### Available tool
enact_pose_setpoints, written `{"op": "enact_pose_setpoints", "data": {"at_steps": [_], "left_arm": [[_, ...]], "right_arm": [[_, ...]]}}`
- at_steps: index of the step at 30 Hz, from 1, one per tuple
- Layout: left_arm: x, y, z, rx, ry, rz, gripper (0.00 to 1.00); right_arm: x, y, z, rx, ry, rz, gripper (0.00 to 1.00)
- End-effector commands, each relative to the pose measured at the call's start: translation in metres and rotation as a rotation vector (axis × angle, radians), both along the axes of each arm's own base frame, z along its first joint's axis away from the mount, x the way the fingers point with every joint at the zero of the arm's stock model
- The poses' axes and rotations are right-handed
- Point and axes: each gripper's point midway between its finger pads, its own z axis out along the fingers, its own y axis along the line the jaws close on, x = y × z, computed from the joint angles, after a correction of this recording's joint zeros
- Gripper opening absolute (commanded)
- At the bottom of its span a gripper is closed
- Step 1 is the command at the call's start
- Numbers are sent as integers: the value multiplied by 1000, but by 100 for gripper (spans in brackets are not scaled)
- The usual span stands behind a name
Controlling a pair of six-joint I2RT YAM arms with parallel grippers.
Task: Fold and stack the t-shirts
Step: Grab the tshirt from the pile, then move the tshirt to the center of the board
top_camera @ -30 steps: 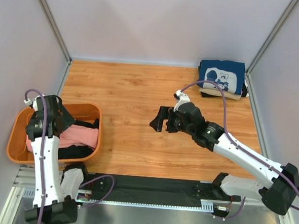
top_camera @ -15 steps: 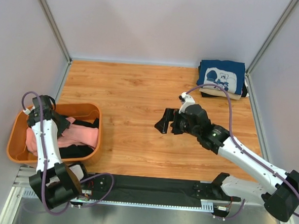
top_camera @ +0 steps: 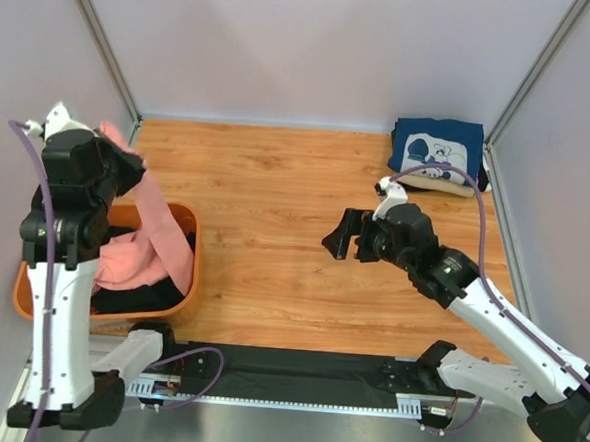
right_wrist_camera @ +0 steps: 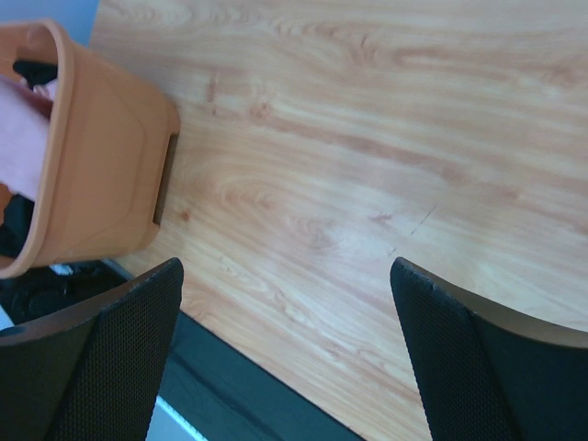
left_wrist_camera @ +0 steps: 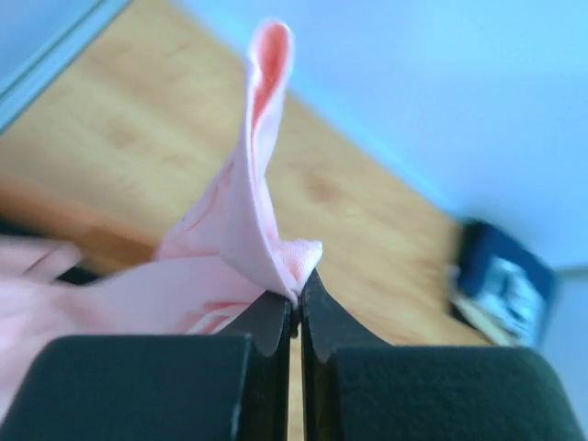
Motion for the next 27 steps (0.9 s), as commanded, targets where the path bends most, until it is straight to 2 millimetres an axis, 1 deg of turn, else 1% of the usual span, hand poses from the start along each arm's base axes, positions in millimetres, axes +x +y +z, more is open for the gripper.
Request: {"op": "enact_pose_setpoints", "data": {"at_steps": [1,2,3,4,5,6,7,8,9,10,11,12,13,14,15,16,17,18,19,20,21,22,23,24,25,26,27], "left_arm": [[5,-52,99,-2,-253,-186,0],[6,-89,116,-7,-297,-340,0],[22,-116,128,12,-326,-447,0],[15,-137,158,4,-398,-537,0],[1,-183,170,-16,-429,-733,0],[16,-218,159,19,-385,-839,0],[4,-237,182,17,-442,-915,0],[-13,-276,180,13,-441,-1047,0],[-2,-309,154,53,-367,-1125,0],[-8,-326,155,46,-367,-1176,0],[-14,-349,139,31,-319,-1234,0],[-8,-375,113,1,-239,-1270,0],[-9,-394,89,-10,-178,-1318,0],[-25,-419,72,-38,-130,-1409,0],[-22,-446,36,-45,-37,-1447,0],[-33,-464,21,-63,7,-1522,2],[-46,-482,3,-73,54,-1585,8],[-44,-499,-32,-73,144,-1607,24],[-46,-505,-41,-70,171,-1622,44],[-44,-507,-51,-53,205,-1610,72],[-41,-501,-66,-15,258,-1580,81],[-35,-494,-75,24,275,-1542,97],[-24,-485,-78,77,268,-1483,100],[-23,-473,-66,102,235,-1465,100],[-20,-463,-77,128,267,-1438,100],[-7,-447,-78,148,272,-1383,100],[-7,-429,-70,156,276,-1347,100]], "right_arm": [[13,-30,71,-6,-175,-100,95],[13,-37,82,-10,-203,-120,95],[13,-45,96,-9,-237,-145,95],[16,-59,117,-7,-285,-208,96],[10,-72,127,-9,-310,-242,96],[8,-82,135,-9,-329,-278,97],[4,-102,152,7,-371,-352,98],[0,-112,154,9,-372,-391,99],[-3,-122,158,13,-379,-425,99],[-10,-139,160,13,-388,-477,100],[-14,-146,161,17,-390,-503,100],[-18,-154,160,30,-383,-533,100],[-20,-164,160,28,-384,-579,100],[-29,-176,157,26,-378,-603,100],[-31,-181,152,36,-365,-632,100],[-37,-190,150,45,-369,-655,100],[-40,-193,146,50,-364,-664,100],[-40,-193,139,54,-351,-667,100],[-45,-191,136,71,-345,-648,100],[-46,-189,129,65,-326,-634,100],[-46,-184,119,58,-297,-618,100],[-48,-175,110,63,-265,-581,100],[-47,-169,99,57,-223,-566,100],[-46,-162,88,51,-190,-549,100],[-45,-155,70,28,-146,-533,100],[-42,-142,57,32,-96,-508,100],[-39,-136,48,25,-72,-498,100]]}}
